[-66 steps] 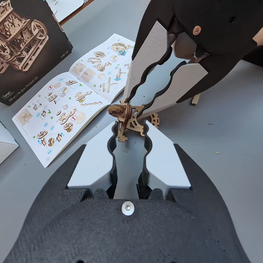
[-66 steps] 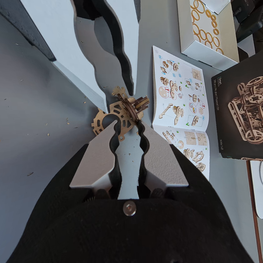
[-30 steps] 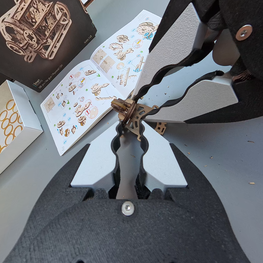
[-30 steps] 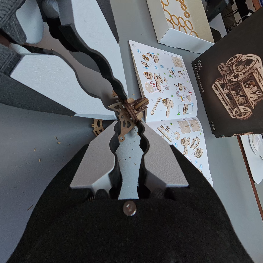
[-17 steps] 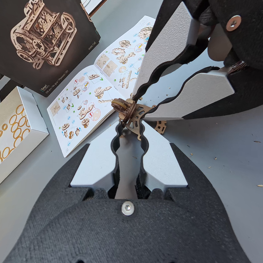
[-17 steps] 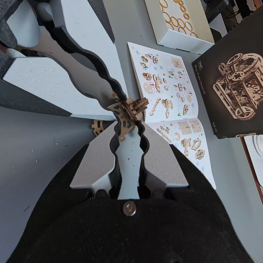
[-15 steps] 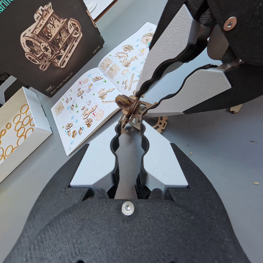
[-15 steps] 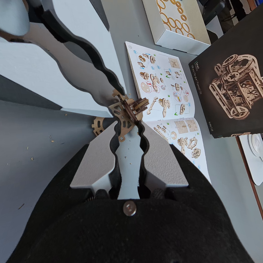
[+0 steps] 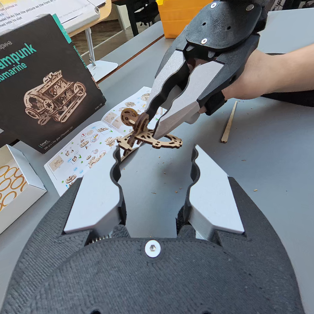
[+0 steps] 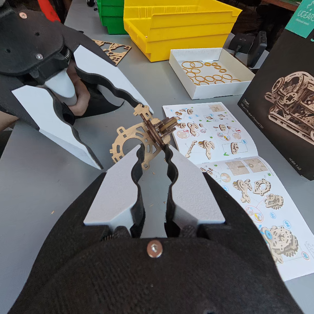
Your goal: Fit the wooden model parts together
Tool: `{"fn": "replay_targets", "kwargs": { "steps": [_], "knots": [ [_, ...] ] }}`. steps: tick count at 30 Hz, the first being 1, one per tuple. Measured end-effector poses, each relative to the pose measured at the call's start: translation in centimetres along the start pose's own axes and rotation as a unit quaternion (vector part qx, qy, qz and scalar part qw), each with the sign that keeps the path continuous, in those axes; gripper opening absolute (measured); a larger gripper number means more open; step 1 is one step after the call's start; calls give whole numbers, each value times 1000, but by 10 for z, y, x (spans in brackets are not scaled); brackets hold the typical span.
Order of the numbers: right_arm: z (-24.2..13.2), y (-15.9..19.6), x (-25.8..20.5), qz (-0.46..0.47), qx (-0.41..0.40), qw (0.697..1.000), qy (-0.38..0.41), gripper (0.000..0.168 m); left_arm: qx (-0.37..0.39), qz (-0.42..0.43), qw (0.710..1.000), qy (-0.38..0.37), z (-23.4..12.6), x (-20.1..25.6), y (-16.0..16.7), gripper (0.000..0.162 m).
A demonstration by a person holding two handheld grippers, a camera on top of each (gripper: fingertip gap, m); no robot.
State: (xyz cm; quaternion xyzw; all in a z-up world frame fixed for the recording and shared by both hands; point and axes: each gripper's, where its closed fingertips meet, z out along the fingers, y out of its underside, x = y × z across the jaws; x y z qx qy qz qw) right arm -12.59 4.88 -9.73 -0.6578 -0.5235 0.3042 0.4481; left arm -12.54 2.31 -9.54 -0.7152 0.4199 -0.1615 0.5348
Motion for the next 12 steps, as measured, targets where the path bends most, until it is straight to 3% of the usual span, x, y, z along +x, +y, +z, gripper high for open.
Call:
{"fn": "replay_targets", "kwargs": {
  "steps": [1, 7, 12],
  "knots": [
    [-1, -2, -1, 5, 8, 1000, -5, 24, 7, 2, 1000, -7, 0, -1, -3, 81],
    [0, -7, -7, 15, 24, 999, -19, 24, 18, 31, 998, -56, -3, -10, -8, 80],
    [1, -5, -8, 35, 29, 998, -33, 24, 18, 17, 999, -32, -2, -4, -5, 73]
  ]
}}
